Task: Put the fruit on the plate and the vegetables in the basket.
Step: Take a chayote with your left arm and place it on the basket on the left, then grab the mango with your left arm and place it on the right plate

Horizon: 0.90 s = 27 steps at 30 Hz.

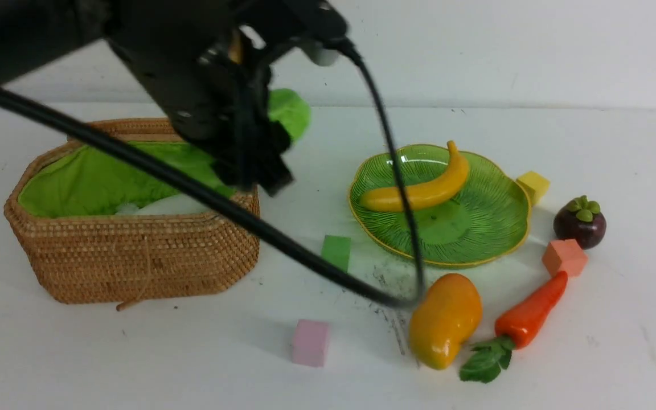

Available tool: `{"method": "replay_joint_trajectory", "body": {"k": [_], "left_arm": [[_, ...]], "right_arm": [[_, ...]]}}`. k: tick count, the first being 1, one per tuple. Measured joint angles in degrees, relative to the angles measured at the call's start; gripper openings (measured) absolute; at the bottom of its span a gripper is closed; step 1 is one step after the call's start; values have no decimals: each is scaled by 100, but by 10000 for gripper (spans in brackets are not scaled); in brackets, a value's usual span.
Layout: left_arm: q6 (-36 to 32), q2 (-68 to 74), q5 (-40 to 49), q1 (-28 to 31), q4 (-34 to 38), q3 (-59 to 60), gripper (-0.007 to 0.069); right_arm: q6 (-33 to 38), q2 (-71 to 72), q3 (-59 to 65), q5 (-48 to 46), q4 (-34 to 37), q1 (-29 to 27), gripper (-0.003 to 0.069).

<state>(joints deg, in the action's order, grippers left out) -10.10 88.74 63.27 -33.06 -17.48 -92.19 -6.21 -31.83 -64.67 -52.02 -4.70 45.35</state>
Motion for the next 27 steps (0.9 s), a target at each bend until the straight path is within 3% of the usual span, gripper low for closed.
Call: {"method": "replay_joint_trajectory", "body": {"k": [6, 11, 14, 21, 27], "left_arm": [[-1725, 302, -406, 1705, 772, 0, 449], [-2751, 812, -626, 2186, 1003, 0, 449], [-2768, 1002, -817, 2328, 987, 0, 449], [-2058, 1078, -1253, 2417, 601, 0, 653], [-1334, 868, -1068, 2384, 1111, 6, 610]], "right_arm": [[980, -62, 0, 398, 844, 0, 233], [1101, -62, 0, 293, 923, 0, 233], [1101, -62, 0, 175, 934, 0, 233], [881, -62, 0, -105, 952, 0, 233], [771, -62, 0, -199, 966, 0, 233]]}}
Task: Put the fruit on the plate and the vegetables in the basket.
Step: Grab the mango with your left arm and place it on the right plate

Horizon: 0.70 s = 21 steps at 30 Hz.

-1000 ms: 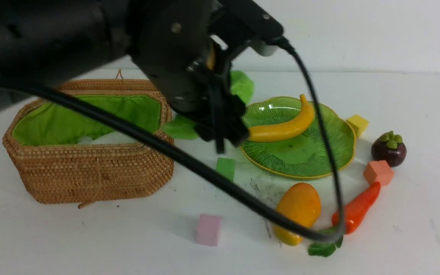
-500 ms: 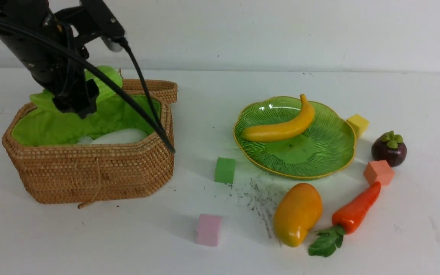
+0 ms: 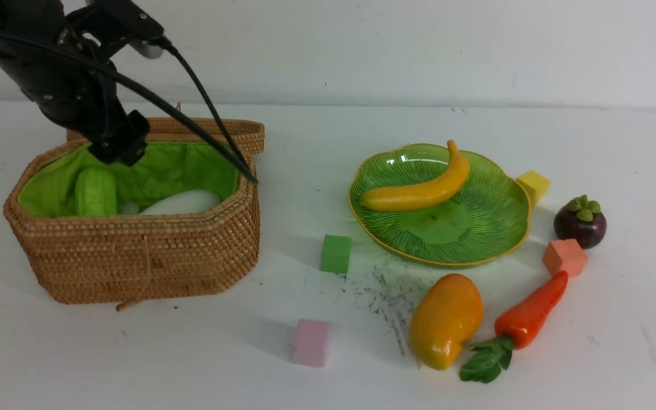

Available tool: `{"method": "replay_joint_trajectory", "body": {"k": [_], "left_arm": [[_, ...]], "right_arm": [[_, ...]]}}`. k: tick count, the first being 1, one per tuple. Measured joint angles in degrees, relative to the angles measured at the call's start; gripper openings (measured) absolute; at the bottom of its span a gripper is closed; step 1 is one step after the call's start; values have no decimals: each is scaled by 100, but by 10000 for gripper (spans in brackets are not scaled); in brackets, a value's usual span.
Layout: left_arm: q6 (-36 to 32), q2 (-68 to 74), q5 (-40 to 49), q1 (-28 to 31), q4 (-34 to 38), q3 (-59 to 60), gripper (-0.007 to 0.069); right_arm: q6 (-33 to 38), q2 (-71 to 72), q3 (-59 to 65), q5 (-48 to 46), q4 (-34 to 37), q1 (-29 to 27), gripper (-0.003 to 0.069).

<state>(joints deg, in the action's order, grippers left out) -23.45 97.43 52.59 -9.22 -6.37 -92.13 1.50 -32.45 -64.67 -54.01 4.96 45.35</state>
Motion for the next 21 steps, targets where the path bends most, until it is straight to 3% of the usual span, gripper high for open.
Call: {"method": "replay_joint_trajectory", "body": {"k": [2, 6, 9, 14, 17, 21], "left_arm": [[380, -198, 63, -132, 388, 0, 523], [1129, -642, 470, -1004, 910, 0, 144], [1746, -706, 889, -1869, 971, -6, -13], [2534, -422, 1013, -3092, 1015, 199, -13], [2677, -68, 808, -3515, 1031, 236, -8], [2714, 497, 252, -3814, 1047, 241, 82]], "right_arm": [[-51, 0, 0, -85, -13, 0, 233], [-362, 0, 0, -539, -149, 0, 233], [-536, 0, 0, -938, -296, 0, 233], [-755, 0, 0, -1431, -613, 0, 233], [-771, 0, 0, -1588, -683, 0, 233], [-826, 0, 0, -1730, -718, 0, 233]]}}
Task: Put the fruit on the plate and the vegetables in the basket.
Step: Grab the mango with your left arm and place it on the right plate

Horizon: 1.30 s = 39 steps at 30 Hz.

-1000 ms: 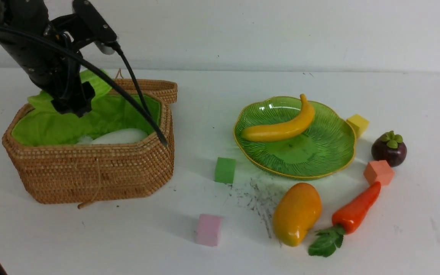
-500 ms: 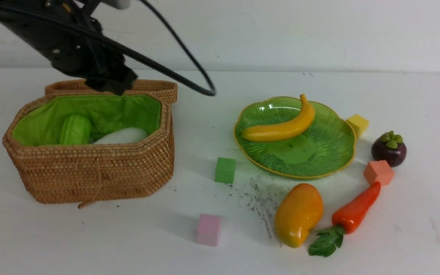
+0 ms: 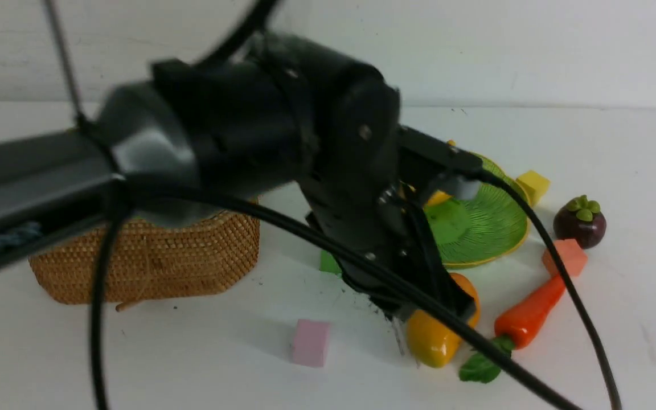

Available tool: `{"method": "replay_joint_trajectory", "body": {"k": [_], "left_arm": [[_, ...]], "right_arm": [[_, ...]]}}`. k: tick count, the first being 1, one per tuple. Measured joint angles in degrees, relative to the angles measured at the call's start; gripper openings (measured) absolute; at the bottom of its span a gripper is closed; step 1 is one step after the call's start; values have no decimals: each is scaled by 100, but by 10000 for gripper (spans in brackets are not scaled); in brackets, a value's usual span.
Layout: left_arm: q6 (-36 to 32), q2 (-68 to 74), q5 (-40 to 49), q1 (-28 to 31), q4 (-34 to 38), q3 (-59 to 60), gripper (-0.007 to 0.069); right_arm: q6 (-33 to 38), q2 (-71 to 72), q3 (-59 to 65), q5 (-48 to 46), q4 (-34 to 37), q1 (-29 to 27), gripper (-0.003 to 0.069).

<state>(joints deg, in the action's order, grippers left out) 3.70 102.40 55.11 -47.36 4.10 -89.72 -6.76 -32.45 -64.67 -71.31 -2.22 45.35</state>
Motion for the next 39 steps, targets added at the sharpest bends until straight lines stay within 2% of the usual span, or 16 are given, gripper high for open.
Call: {"method": "replay_joint_trajectory", "body": {"k": [4, 5, 6, 7, 9, 11, 17, 26, 39], "left_arm": [[16, 735, -752, -38, 28, -65, 347], [16, 819, -858, -38, 28, -77, 373], [16, 991, -1099, -38, 22, -118, 475], [16, 1090, -1287, -38, 22, -123, 533], [16, 1233, -1609, -38, 15, -123, 609], [-47, 1355, -1931, -38, -68, -123, 652], [-68, 1627, -2373, -38, -613, -143, 651], [-68, 1974, -2703, -38, -1002, -187, 588], [-68, 1968, -1926, -38, -1047, -324, 568]], "right_arm": [[-56, 0, 0, -139, -5, 0, 233], [-56, 0, 0, -139, -5, 0, 233], [-57, 0, 0, -139, -10, 0, 233], [-62, 0, 0, -139, -16, 0, 233], [-68, 0, 0, -139, -21, 0, 233], [-68, 0, 0, -139, -21, 0, 233], [-68, 0, 0, -139, -21, 0, 233], [-74, 0, 0, -139, -21, 0, 233], [-74, 0, 0, -139, -21, 0, 235]]}}
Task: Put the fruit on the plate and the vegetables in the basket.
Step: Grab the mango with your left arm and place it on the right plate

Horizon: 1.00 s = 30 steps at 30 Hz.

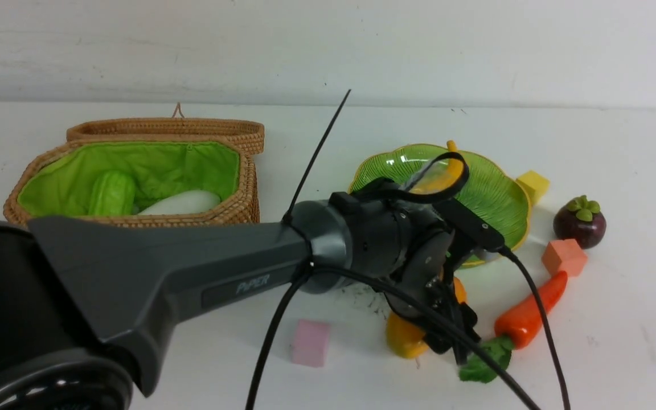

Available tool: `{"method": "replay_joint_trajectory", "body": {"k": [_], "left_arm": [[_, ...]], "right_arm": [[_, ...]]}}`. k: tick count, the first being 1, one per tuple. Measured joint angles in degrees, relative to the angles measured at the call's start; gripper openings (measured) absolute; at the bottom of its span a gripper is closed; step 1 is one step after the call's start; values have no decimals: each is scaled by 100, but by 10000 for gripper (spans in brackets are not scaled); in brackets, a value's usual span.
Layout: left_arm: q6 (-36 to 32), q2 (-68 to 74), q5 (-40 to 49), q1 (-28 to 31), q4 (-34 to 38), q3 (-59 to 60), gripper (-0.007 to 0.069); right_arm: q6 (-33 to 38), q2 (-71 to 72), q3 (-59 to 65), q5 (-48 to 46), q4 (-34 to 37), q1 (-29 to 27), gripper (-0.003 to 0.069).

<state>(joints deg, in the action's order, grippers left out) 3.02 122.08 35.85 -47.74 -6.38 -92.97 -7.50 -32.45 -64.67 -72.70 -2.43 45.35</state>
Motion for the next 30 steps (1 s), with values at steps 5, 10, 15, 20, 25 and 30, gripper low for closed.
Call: {"method": "replay_joint_trajectory", "body": {"k": [5, 10, 15, 20, 25, 30], "left_arm": [[0, 0, 633, 0, -42, -238, 568], [0, -101, 1449, 0, -18, -495, 565], [0, -662, 1494, 0, 50, -669, 564], [0, -936, -61, 49, 32, -873, 564], [0, -444, -2183, 341, -129, -923, 564], [0, 259, -2582, 635, -153, -1075, 564]], "right_arm": [[0, 0, 0, 0, 0, 0, 235], [0, 0, 0, 0, 0, 0, 235], [0, 0, 0, 0, -136, 0, 235], [-316, 0, 0, 0, -814, 0, 235], [-1053, 0, 0, 47, -1511, 0, 235], [-1193, 0, 0, 59, -1464, 0, 235]]}}
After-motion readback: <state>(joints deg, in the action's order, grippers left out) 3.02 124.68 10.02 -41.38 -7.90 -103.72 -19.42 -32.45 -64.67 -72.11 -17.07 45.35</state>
